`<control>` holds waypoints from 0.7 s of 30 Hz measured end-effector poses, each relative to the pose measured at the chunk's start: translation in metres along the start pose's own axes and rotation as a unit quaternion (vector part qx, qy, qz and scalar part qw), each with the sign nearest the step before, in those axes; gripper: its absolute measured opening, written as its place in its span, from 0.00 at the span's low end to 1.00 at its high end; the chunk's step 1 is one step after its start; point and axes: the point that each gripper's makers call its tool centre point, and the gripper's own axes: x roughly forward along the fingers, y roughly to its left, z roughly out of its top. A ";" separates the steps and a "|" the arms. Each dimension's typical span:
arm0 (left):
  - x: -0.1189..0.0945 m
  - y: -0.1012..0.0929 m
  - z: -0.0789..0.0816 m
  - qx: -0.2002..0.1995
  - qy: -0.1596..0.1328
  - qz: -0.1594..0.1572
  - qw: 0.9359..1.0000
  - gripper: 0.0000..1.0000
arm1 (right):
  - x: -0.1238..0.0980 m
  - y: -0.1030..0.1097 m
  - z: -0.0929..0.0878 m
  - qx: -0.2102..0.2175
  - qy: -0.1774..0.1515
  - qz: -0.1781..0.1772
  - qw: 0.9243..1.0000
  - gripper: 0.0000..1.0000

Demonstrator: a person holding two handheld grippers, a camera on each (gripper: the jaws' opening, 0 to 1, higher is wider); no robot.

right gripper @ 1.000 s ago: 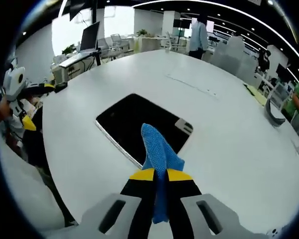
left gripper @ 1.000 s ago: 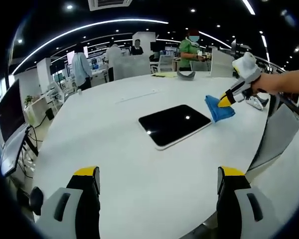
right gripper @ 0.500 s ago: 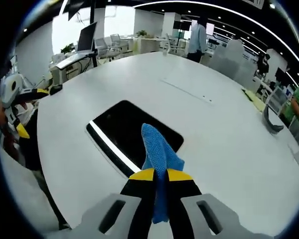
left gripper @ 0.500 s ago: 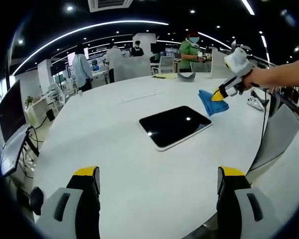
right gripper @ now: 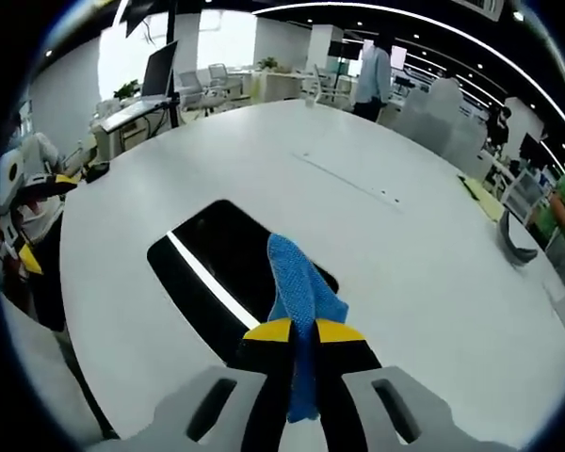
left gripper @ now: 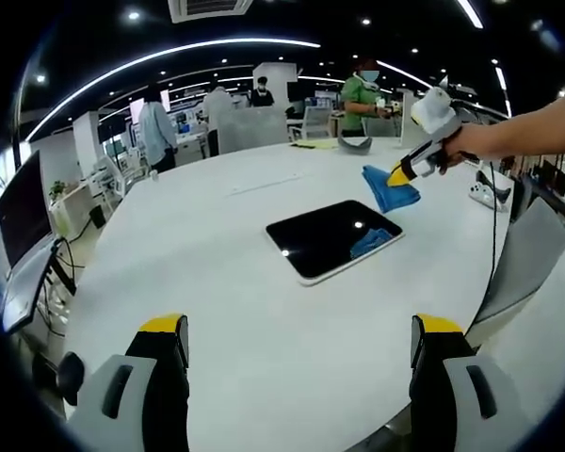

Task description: Wipe the mirror surface with the cleaning cloth until all visible marks leave the cleaned area.

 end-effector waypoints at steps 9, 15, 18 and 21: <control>-0.001 0.003 0.001 -0.008 -0.002 0.000 1.000 0.99 | 0.015 -0.009 -0.004 0.013 0.008 -0.003 1.000 0.03; 0.002 0.006 0.004 -0.006 -0.002 0.002 1.000 0.99 | 0.026 -0.015 0.004 0.040 0.004 -0.001 0.999 0.03; 0.004 0.006 0.004 -0.003 0.002 0.001 1.000 0.99 | 0.035 -0.017 0.008 0.052 0.001 0.004 0.999 0.03; 0.005 0.006 0.003 -0.004 0.004 0.001 1.000 0.99 | 0.042 -0.017 0.009 0.055 0.005 0.006 0.998 0.03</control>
